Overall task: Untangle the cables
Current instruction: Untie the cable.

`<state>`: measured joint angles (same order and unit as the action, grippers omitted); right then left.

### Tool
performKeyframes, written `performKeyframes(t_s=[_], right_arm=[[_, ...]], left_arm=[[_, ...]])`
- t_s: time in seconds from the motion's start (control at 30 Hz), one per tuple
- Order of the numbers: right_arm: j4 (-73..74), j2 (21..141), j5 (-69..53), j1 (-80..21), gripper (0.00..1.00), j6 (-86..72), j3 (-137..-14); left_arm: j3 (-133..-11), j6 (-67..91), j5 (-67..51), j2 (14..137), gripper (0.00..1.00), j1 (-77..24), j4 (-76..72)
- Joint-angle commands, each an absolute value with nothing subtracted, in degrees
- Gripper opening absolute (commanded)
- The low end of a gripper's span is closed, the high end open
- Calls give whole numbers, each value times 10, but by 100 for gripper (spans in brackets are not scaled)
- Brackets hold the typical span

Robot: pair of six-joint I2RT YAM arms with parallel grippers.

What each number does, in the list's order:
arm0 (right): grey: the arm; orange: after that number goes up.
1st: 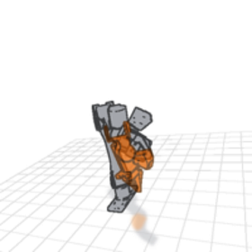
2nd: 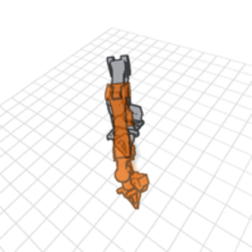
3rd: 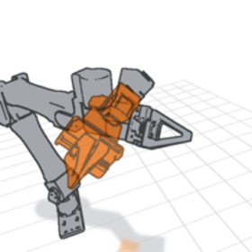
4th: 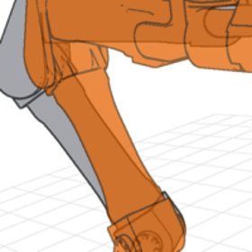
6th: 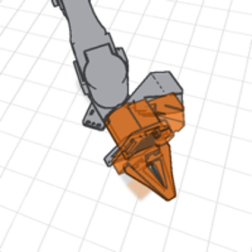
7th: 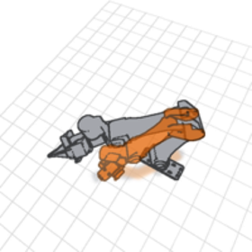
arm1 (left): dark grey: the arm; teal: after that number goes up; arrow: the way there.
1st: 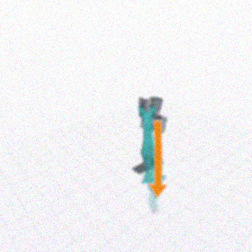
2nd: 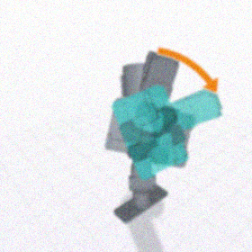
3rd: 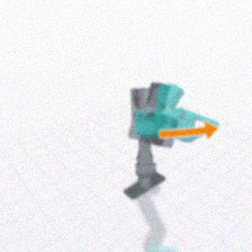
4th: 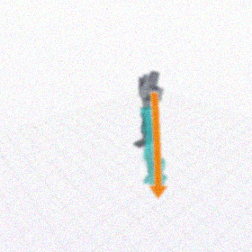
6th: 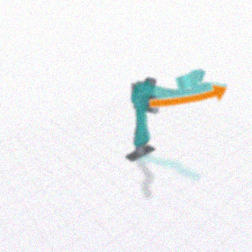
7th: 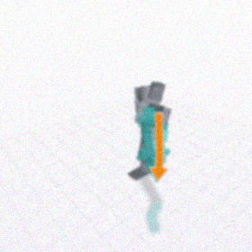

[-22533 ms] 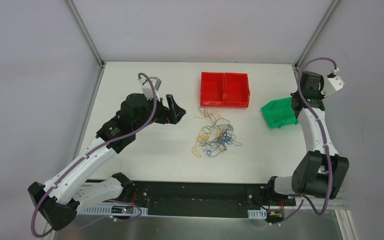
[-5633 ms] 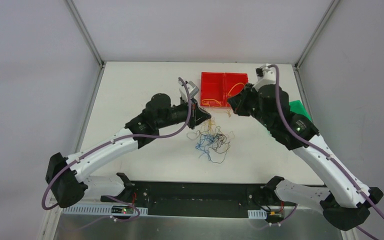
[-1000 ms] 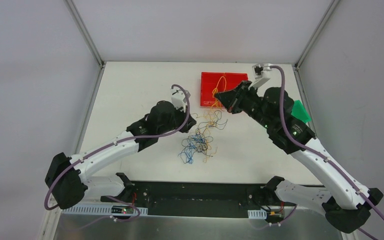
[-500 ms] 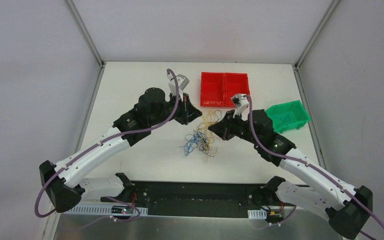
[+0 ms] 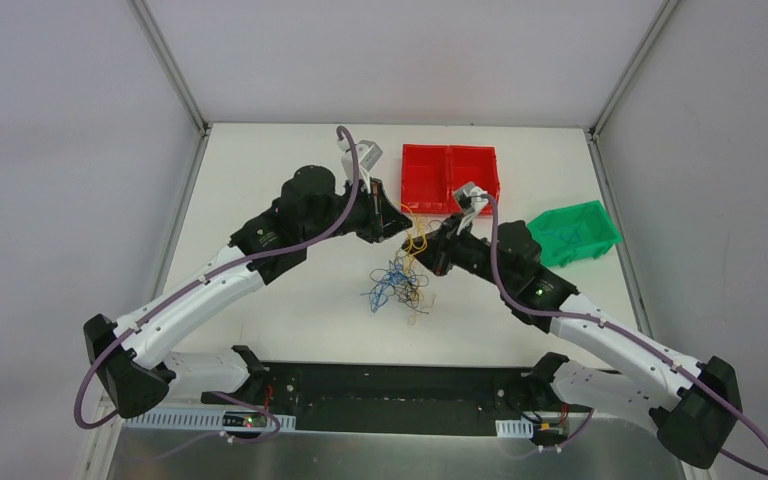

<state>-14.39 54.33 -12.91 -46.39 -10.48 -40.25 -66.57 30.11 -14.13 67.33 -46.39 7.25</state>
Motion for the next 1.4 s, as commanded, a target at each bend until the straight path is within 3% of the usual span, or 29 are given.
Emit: performKeyframes(t_s=[0.0, 0.23, 0.57, 0.73, 0.97, 1.17, 1.37], right_arm=[[-216, 536, -133, -468, 10, -94, -392], [-204, 522, -144, -468, 3, -78, -385], [-202, 525, -159, -468, 6, -70, -382], [-176, 490, -139, -468, 0, -75, -384], [-80, 507, -67, -454, 0, -91, -431], [-49, 604, -38, -338, 0, -172, -490], [-11, 751, -30, -233, 0, -232, -591]], left_arm=[[-706, 313, -150, 677, 0, -458, 71], [-717, 326, -144, 680, 0, -453, 75], [-732, 335, -148, 688, 0, -448, 83], [-723, 328, -141, 692, 0, -447, 83], [-723, 319, -137, 726, 0, -447, 65], [-781, 338, -157, 863, 0, -393, -22], [-967, 344, -209, 1093, 0, -367, -85]])
